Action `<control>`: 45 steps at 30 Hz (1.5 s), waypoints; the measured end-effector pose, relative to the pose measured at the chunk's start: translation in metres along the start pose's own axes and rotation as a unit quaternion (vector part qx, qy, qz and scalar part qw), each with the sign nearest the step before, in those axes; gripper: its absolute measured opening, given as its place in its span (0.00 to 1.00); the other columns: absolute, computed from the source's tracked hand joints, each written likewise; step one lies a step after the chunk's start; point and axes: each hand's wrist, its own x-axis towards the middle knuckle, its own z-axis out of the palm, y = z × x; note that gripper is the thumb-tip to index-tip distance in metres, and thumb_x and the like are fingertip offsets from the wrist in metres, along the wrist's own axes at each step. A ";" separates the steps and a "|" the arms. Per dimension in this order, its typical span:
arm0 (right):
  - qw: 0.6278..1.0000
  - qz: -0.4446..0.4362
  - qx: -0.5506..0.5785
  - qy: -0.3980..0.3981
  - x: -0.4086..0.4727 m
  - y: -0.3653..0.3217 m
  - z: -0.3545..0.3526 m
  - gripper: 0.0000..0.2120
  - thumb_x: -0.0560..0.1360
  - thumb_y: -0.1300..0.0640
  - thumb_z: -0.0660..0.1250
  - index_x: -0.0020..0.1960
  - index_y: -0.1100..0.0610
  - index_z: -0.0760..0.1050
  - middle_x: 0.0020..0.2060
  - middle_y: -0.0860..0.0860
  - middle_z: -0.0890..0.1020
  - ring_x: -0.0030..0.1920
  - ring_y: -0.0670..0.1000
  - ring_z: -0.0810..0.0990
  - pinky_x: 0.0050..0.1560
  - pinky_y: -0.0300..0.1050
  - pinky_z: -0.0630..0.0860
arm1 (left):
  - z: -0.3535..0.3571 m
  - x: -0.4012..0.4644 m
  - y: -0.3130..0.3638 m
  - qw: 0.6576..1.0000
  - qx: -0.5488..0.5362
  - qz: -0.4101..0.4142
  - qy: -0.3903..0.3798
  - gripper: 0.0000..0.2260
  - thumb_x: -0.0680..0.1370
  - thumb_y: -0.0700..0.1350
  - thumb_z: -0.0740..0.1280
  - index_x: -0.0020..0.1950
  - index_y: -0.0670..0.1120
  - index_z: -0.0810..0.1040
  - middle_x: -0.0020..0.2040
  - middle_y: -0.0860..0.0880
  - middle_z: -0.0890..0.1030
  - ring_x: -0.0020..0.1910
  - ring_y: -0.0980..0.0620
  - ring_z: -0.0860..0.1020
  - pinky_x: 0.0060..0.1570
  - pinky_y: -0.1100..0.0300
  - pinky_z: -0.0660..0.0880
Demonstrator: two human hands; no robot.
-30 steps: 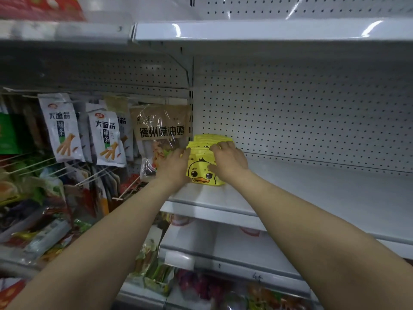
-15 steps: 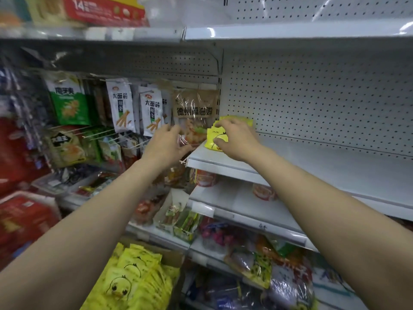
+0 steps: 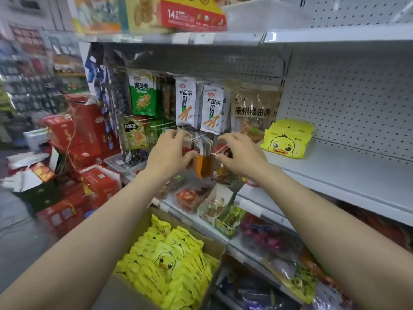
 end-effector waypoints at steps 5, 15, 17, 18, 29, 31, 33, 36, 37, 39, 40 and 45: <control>0.999 -0.020 0.015 -0.036 0.042 -0.028 0.042 0.26 0.78 0.41 0.63 0.73 0.47 0.65 0.72 0.48 0.69 0.71 0.54 0.66 0.65 0.51 0.69 | 0.016 0.012 -0.059 1.000 0.019 -0.020 -0.014 0.25 0.76 0.56 0.68 0.70 0.50 0.68 0.64 0.44 0.72 0.63 0.41 0.70 0.60 0.45 0.72; 0.990 0.023 0.048 -0.129 0.144 -0.067 0.177 0.25 0.78 0.43 0.64 0.73 0.47 0.65 0.72 0.49 0.68 0.72 0.54 0.64 0.66 0.51 0.69 | 0.101 0.058 -0.204 0.994 0.010 -0.038 -0.104 0.23 0.77 0.55 0.67 0.69 0.49 0.69 0.64 0.43 0.71 0.62 0.41 0.72 0.56 0.45 0.74; 0.986 0.044 0.048 -0.154 0.156 -0.072 0.212 0.26 0.77 0.42 0.65 0.72 0.47 0.65 0.71 0.49 0.69 0.72 0.54 0.66 0.64 0.52 0.71 | 0.125 0.063 -0.231 0.989 0.002 -0.042 -0.138 0.23 0.76 0.55 0.67 0.69 0.48 0.70 0.64 0.42 0.72 0.61 0.39 0.72 0.57 0.46 0.73; 0.983 0.055 0.050 -0.170 0.159 -0.075 0.229 0.26 0.77 0.43 0.65 0.72 0.48 0.65 0.70 0.50 0.70 0.71 0.55 0.67 0.63 0.53 0.72 | 0.138 0.063 -0.245 0.987 -0.001 -0.043 -0.156 0.23 0.76 0.54 0.67 0.69 0.47 0.70 0.63 0.41 0.72 0.61 0.38 0.72 0.58 0.45 0.72; 0.904 0.162 0.114 -0.380 0.104 -0.081 0.406 0.22 0.76 0.45 0.67 0.66 0.54 0.72 0.63 0.56 0.76 0.64 0.59 0.73 0.57 0.49 0.73 | 0.283 -0.011 -0.334 0.912 -0.100 -0.096 -0.386 0.25 0.73 0.51 0.73 0.67 0.45 0.73 0.61 0.37 0.75 0.64 0.38 0.72 0.61 0.51 0.68; 0.876 0.179 0.135 -0.426 0.081 -0.082 0.435 0.23 0.76 0.45 0.68 0.68 0.53 0.72 0.64 0.54 0.76 0.65 0.58 0.74 0.58 0.50 0.72 | 0.306 -0.040 -0.342 0.879 -0.119 -0.119 -0.445 0.26 0.73 0.53 0.73 0.68 0.47 0.73 0.63 0.38 0.74 0.64 0.38 0.72 0.61 0.50 0.69; 0.845 0.209 0.151 -0.468 0.053 -0.083 0.460 0.25 0.76 0.44 0.69 0.69 0.52 0.71 0.66 0.54 0.75 0.66 0.57 0.73 0.58 0.48 0.71 | 0.327 -0.072 -0.346 0.835 -0.138 -0.136 -0.515 0.27 0.73 0.55 0.73 0.69 0.49 0.72 0.62 0.38 0.74 0.62 0.38 0.73 0.60 0.49 0.71; 0.796 0.260 0.179 -0.516 0.014 -0.082 0.495 0.24 0.76 0.44 0.69 0.68 0.53 0.71 0.65 0.55 0.76 0.64 0.57 0.74 0.56 0.48 0.72 | 0.356 -0.118 -0.349 0.775 -0.170 -0.142 -0.592 0.28 0.71 0.56 0.74 0.69 0.52 0.73 0.63 0.40 0.75 0.63 0.41 0.73 0.61 0.51 0.69; 0.785 0.275 0.187 -0.522 0.004 -0.081 0.502 0.24 0.76 0.45 0.69 0.67 0.53 0.71 0.65 0.55 0.76 0.64 0.57 0.74 0.57 0.48 0.72 | 0.362 -0.130 -0.348 0.765 -0.179 -0.138 -0.603 0.28 0.71 0.56 0.75 0.69 0.53 0.73 0.64 0.41 0.75 0.64 0.42 0.73 0.62 0.52 0.68; 0.776 0.293 0.197 -0.522 -0.009 -0.079 0.515 0.25 0.75 0.45 0.70 0.68 0.54 0.71 0.65 0.55 0.76 0.63 0.57 0.75 0.58 0.49 0.73 | 0.373 -0.150 -0.347 0.745 -0.206 -0.132 -0.621 0.29 0.70 0.55 0.76 0.69 0.51 0.74 0.66 0.44 0.76 0.67 0.44 0.72 0.65 0.52 0.68; 0.776 0.296 0.201 -0.519 -0.013 -0.077 0.522 0.25 0.75 0.46 0.70 0.69 0.54 0.70 0.66 0.55 0.75 0.64 0.57 0.74 0.59 0.49 0.72 | 0.381 -0.159 -0.346 0.736 -0.222 -0.130 -0.626 0.28 0.70 0.55 0.76 0.68 0.51 0.75 0.66 0.45 0.76 0.67 0.45 0.72 0.65 0.51 0.68; 0.771 0.312 0.225 -0.508 -0.025 -0.072 0.547 0.28 0.74 0.47 0.72 0.70 0.52 0.69 0.68 0.52 0.74 0.66 0.55 0.74 0.61 0.48 0.72 | 0.403 -0.182 -0.342 0.720 -0.252 -0.118 -0.635 0.29 0.66 0.53 0.79 0.65 0.52 0.78 0.65 0.48 0.78 0.64 0.47 0.73 0.65 0.50 0.70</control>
